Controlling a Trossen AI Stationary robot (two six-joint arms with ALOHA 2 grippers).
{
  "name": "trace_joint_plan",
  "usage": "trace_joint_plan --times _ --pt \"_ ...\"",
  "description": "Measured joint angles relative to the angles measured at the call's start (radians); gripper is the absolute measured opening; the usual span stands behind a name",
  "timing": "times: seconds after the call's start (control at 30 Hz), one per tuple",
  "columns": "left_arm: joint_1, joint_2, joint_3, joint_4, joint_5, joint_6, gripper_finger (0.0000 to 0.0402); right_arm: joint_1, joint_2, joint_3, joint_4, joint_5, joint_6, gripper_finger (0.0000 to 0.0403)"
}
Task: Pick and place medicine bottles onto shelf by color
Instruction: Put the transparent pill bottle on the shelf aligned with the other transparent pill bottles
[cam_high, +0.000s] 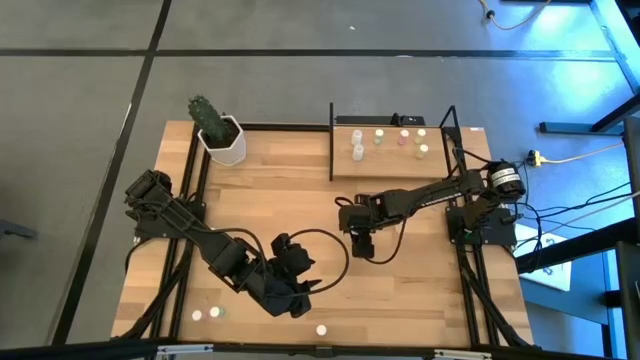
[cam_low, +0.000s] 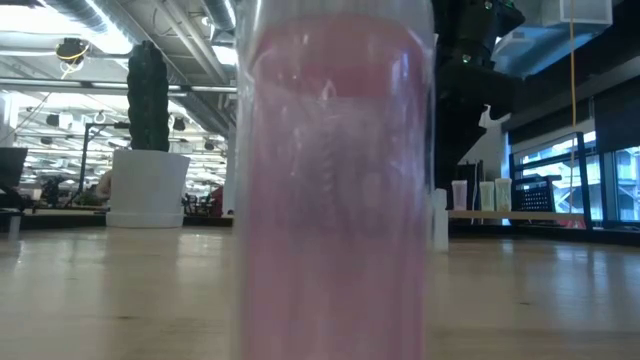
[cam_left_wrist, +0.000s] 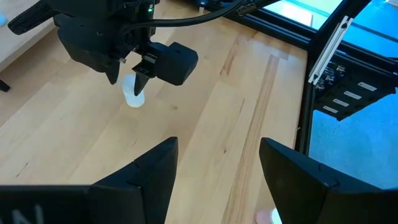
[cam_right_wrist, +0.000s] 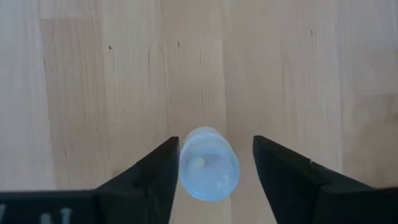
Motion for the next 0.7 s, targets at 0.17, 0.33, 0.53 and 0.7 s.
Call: trace_joint_plan --times 0.17,0.33,0.53,0.7 --pt "0.0 0.0 0.0 0.0 0.0 0.0 0.022 0.0 0.0 0.0 0.0 0.0 0.001 0.0241" --pt "0.0 0.0 0.0 0.0 0.0 0.0 0.022 0.0 0.0 0.0 -0.001 0.0 0.032 0.0249" --pt "0.0 0.0 0.0 0.0 0.0 0.0 0.022 -0.006 0.0 0.0 -0.041 0.001 0.074 0.0244" --pt "0.0 0.0 0.0 0.0 0.0 0.0 0.022 -0.01 0.0 0.0 -0.025 0.001 0.073 0.0244"
